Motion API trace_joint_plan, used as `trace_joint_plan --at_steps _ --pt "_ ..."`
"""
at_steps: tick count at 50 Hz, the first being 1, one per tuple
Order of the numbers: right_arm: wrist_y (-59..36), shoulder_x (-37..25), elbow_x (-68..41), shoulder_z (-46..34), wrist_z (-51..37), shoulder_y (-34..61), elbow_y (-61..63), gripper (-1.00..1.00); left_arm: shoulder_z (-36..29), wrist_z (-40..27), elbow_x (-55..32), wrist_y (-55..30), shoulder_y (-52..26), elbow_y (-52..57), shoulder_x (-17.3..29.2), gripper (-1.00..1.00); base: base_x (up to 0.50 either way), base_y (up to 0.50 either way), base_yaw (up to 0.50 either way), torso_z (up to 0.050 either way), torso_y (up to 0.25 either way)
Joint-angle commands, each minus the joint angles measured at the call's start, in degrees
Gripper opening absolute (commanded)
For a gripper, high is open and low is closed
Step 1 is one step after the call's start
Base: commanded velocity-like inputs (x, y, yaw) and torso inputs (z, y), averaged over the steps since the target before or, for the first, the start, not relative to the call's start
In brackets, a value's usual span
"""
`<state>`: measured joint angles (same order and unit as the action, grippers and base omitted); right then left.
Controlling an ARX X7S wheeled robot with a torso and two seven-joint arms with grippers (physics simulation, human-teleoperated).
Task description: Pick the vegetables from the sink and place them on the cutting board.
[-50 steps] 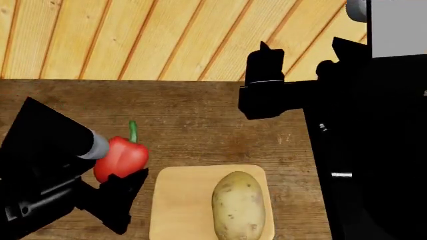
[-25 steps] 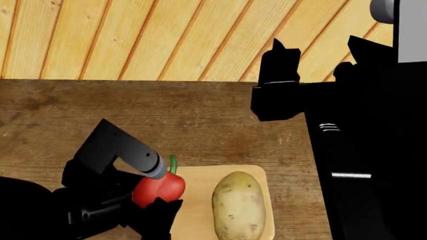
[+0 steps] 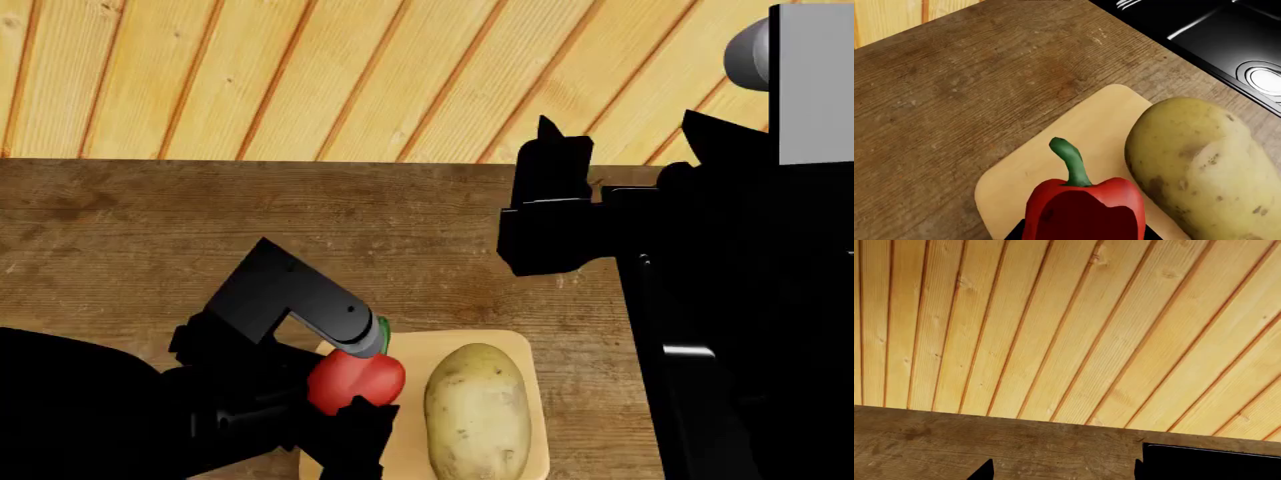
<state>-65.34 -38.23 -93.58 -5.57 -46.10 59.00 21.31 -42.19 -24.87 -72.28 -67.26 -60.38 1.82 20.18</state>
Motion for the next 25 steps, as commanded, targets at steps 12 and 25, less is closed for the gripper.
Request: trace_joint_plan --at_steps 12,25 --pt "1.1 -0.4 -0.3 1.2 1.1 -2.6 1.0 1.00 -0.7 0.2 0.6 -0.3 -2.0 -1.6 -2.2 1.00 0.00 0.00 0.00 0.000 0.000" --pt "1.8 -0.8 -0.4 1.5 1.1 -3.7 1.6 1.00 6.8 -8.1 -11.0 -3.3 -1.1 6.9 2.5 1.00 0.00 0.00 0.00 0.000 0.000"
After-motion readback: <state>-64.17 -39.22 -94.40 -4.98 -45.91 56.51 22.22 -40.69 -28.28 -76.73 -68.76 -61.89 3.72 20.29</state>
